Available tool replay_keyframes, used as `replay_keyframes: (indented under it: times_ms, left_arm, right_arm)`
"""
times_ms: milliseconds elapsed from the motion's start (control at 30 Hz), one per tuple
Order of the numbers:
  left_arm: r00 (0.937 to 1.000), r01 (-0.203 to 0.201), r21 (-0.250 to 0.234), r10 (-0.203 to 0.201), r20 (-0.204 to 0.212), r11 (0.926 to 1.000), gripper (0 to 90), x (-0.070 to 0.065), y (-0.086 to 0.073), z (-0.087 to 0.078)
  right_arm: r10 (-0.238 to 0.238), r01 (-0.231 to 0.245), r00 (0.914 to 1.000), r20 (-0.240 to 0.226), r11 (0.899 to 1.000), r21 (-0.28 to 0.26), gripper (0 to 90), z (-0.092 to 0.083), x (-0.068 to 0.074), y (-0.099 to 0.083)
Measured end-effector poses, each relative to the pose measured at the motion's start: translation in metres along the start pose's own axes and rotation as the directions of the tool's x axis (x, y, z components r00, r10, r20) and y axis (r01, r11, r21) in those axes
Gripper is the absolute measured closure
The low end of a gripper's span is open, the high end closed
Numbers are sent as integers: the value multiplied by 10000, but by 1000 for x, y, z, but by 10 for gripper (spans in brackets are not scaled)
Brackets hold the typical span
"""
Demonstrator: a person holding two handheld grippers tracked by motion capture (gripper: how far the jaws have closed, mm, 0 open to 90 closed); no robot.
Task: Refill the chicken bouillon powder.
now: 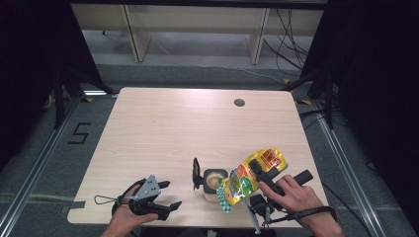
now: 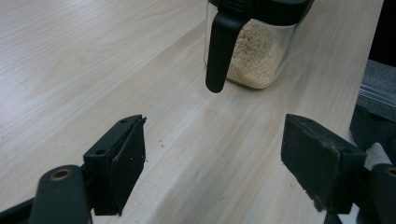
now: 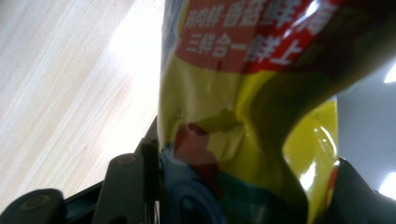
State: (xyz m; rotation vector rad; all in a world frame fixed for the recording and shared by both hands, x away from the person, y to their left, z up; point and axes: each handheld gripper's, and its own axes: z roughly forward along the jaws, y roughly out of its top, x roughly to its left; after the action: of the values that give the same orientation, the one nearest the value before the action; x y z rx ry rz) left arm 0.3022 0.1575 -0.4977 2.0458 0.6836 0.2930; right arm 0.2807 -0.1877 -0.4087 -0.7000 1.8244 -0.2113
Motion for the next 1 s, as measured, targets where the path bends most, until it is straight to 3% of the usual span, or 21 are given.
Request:
replay_keyframes:
  times_ms: [33, 67, 100, 133, 167, 267, 300, 333, 367, 400, 433, 500, 533, 600, 633, 700, 733, 867, 900, 967, 1000]
  left_arm:
    - [10000, 6, 10, -6, -4, 10000, 216, 0, 0, 0]
    - [10000, 13, -115, -13, 4, 9999, 216, -1, 0, 1]
    - [9997, -256, 53, 256, -19, 9997, 216, 1, 0, 0]
    - [9997, -231, 9, 231, -33, 9997, 216, 1, 0, 1]
    - [10000, -4, -103, 4, -1, 9999, 216, 0, 0, 1]
    - [9999, -164, -26, 164, 21, 9999, 216, 1, -1, 1]
    - [10000, 66, -225, -65, 69, 9997, 216, -1, -1, 1]
    - [10000, -22, -120, 23, 44, 9999, 216, 0, 0, 0]
    - [9998, -176, 13, 176, 115, 9998, 216, 1, 1, 0]
    - [9997, -200, -71, 201, 108, 9998, 216, 1, 1, 0]
    - [10000, 5, -144, -3, 98, 9999, 216, -1, 0, 0]
    - [10000, 0, -187, 1, 38, 9998, 216, -1, -1, 1]
    - [9996, -246, -137, 247, 115, 9996, 216, 1, 1, 0]
    - [9996, -248, -129, 249, 105, 9996, 216, 1, 1, 0]
    - [9999, 17, -125, -16, 101, 9999, 216, -1, 0, 0]
    - [10000, -9, -123, 10, 93, 9999, 216, 0, 0, 0]
    - [9999, -74, -78, 75, 109, 9999, 216, 0, 0, 0]
    - [9999, -100, -118, 101, 64, 9999, 216, 0, 0, 0]
    - [9995, -301, -111, 302, 104, 9995, 216, 2, 1, 0]
    - [10000, -72, -127, 73, 54, 9999, 216, 0, 0, 0]
    - [10000, 17, -131, -16, 97, 9999, 216, -1, 0, 0]
  right_arm:
    - [355, -354, 9994, -49, 9993, 147, 508, -2, 2, -1]
    - [397, -397, 9992, -16, 9992, 77, 509, -3, 2, -1]
    - [386, -386, 9993, -14, 9993, 26, 509, -3, 1, -1]
    - [79, -78, 10000, 40, 9996, -264, 509, -1, -1, -1]
    - [360, -360, 9994, -6, 9993, -65, 509, -2, 1, -1]
    - [592, -593, 9982, -136, 9982, -4, 510, 0, 4, -2]
    - [263, -264, 9996, -27, 9993, -250, 511, 1, 2, -4]
    - [553, -550, 9984, 71, 9980, -321, 511, 1, 4, -5]
    - [317, -302, 9992, 237, 9979, -578, 511, 2, 1, -7]
    - [822, -826, 9966, -107, 9951, -544, 511, 1, 4, -7]
    - [692, -701, 9975, -133, 9947, -751, 511, 3, 2, -8]
    - [764, -771, 9970, -140, 9952, -600, 511, 4, 5, -9]
    - [801, -809, 9967, -149, 9950, -588, 511, 5, 6, -10]
    - [1016, -1026, 9947, -180, 9924, -682, 512, 6, 8, -12]
    - [844, -853, 9963, -141, 9928, -844, 512, 7, 6, -13]
    - [1111, -1124, 9935, -241, 9917, -627, 512, 7, 9, -14]
    - [863, -866, 9962, -66, 9923, -886, 512, 8, 7, -14]
    - [1165, -1180, 9928, -279, 9910, -639, 512, 6, 9, -14]
    - [868, -881, 9960, -196, 9923, -865, 512, 7, 7, -14]
    - [1224, -1229, 9924, -120, 9894, -771, 512, 6, 8, -14]
    - [1162, -1177, 9929, -234, 9903, -733, 512, 5, 7, -13]
